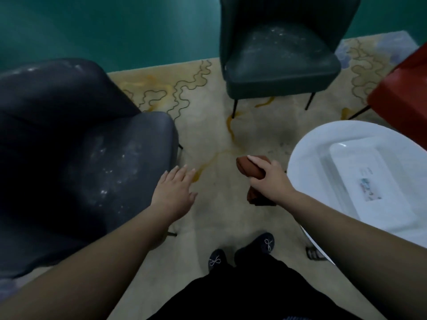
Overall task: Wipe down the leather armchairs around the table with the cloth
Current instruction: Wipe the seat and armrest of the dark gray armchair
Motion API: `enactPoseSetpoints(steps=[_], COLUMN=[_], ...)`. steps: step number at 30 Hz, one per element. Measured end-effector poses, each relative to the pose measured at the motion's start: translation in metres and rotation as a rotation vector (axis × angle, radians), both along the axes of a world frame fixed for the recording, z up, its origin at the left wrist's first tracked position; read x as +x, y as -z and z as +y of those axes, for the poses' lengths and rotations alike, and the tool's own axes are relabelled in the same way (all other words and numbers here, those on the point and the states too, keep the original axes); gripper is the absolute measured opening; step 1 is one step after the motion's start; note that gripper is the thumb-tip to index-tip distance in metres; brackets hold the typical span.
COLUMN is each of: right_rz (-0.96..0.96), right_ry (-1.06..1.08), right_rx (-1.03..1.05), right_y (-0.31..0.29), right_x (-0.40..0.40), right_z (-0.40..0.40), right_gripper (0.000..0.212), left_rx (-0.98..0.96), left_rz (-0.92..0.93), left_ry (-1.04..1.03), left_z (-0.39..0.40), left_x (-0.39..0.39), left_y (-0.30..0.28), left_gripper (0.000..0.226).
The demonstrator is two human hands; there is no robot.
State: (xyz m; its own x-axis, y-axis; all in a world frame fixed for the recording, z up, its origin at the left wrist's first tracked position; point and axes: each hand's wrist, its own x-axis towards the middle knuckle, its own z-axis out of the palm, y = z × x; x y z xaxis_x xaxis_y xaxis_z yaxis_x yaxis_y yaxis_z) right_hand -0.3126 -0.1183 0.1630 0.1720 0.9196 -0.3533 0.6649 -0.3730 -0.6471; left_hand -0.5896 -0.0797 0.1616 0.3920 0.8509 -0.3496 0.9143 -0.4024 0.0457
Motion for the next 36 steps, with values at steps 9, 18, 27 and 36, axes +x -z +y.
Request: enactPoseSetpoints(steps=[9,18,27,36], right_rz=[-0.013,0.009,0.031,0.095], right_ry=[-0.268,-0.609,-0.954,-1.247], right_rx=[0.069,0.043,0.019,0.041], right_y=[-0.012,-0.007,-0.002,0.001], right_x=[-0.098,-0.158,-0.206,-0.291], right_z=[0.07,0.175,0.256,0.263], right_gripper=[0.062,0.062,0.067,0.072], left_rx=[0.021,0.063,0.09,0.244], left_rz=[-0.004,0.018,-0.036,-0.278], left_ry=[-0.326,-0.625,-0.947,-1.163], left_z=[-0.013,0.011,0.027,0.054], left_x=[-0.092,-0.134,-0.134,-0.157], left_y=[-0.009,-0.003,-0.002,-0.015], left_gripper=[0.067,0.067,0.065,0.06])
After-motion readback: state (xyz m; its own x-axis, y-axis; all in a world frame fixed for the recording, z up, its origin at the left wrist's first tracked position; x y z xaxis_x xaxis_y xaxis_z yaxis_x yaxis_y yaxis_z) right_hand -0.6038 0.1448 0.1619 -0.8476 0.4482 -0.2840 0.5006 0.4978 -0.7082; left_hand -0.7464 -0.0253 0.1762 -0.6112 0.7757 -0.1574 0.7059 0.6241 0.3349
